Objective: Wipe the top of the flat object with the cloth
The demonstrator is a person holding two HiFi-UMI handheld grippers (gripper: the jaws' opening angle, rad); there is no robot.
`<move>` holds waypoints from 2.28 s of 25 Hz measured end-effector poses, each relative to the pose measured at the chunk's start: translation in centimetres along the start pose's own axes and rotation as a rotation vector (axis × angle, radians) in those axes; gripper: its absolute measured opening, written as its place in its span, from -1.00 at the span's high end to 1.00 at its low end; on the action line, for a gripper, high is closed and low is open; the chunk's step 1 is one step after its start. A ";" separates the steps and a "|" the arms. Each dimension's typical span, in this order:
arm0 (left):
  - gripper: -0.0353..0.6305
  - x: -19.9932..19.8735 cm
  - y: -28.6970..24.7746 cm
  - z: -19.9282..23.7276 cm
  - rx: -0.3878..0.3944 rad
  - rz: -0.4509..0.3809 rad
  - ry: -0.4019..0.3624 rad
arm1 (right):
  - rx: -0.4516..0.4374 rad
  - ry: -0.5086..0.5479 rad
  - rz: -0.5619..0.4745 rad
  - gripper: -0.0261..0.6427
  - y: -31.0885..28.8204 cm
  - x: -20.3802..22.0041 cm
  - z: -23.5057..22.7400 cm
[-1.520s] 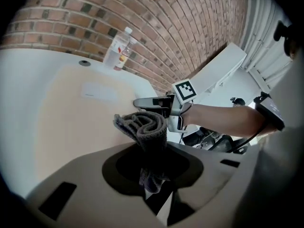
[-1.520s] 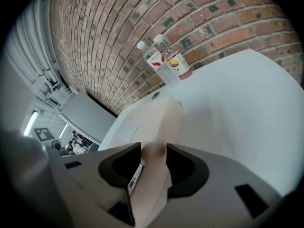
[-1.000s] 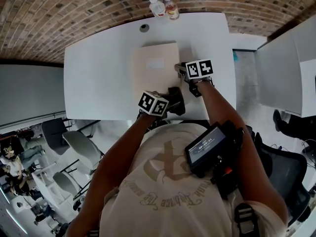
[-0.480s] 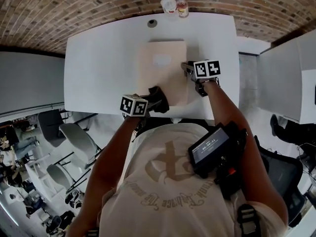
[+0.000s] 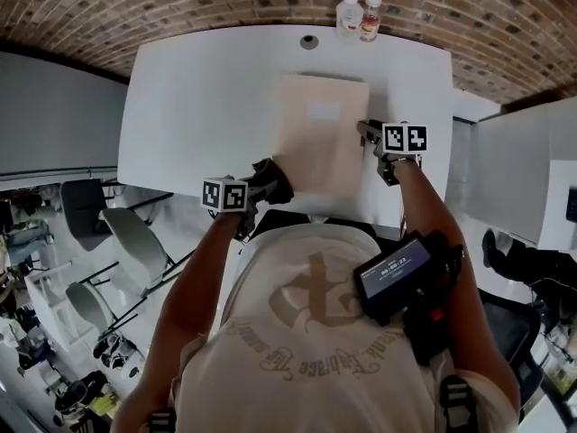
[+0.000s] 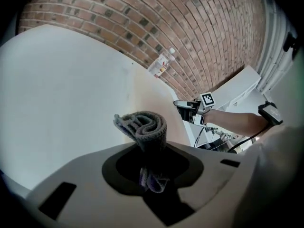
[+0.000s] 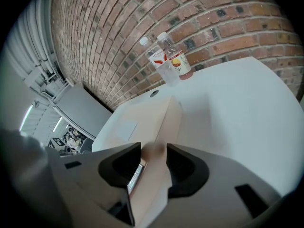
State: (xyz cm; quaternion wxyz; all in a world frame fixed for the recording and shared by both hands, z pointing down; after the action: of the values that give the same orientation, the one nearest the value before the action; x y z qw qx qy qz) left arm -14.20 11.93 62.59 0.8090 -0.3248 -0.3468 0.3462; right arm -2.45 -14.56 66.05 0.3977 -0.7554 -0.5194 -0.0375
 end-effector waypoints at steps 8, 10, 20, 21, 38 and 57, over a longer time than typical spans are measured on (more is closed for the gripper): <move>0.58 0.2 1.3 1.6 0.043 -0.014 0.024 | 0.045 -0.004 0.008 0.38 0.0 0.0 0.1; 0.58 0.0 1.9 2.3 0.039 -0.022 0.023 | 0.053 -0.004 0.008 0.38 0.0 0.0 0.2; 0.58 -1.6 5.5 7.3 -0.060 -0.102 0.011 | 0.117 -0.001 0.009 0.38 -0.1 0.0 0.8; 0.58 -2.1 5.8 7.5 -0.061 -0.122 0.013 | 0.122 0.001 0.010 0.38 -0.3 0.0 0.9; 0.58 -12.5 1.1 8.8 -0.021 -0.293 0.080 | 0.204 -0.071 -0.027 0.51 0.4 0.0 0.5; 0.58 -26.2 -5.1 10.8 -0.131 -0.331 -0.070 | 0.204 -0.104 -0.020 0.45 0.6 -0.3 1.6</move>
State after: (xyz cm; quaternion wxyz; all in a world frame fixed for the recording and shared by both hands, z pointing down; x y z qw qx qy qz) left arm -34.57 -8.38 63.63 0.8194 -0.3031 -0.4453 0.1958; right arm -2.70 -13.89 64.53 0.4445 -0.7068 -0.5479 0.0508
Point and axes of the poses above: the fingertips, and each gripper's own axes: y backward along the fingers, z to its left, x out of its underside, the point moved 1 cm from there along y, backward along the fingers, and after that the axes turned 8 degrees about -x, right-handed, at the moved point
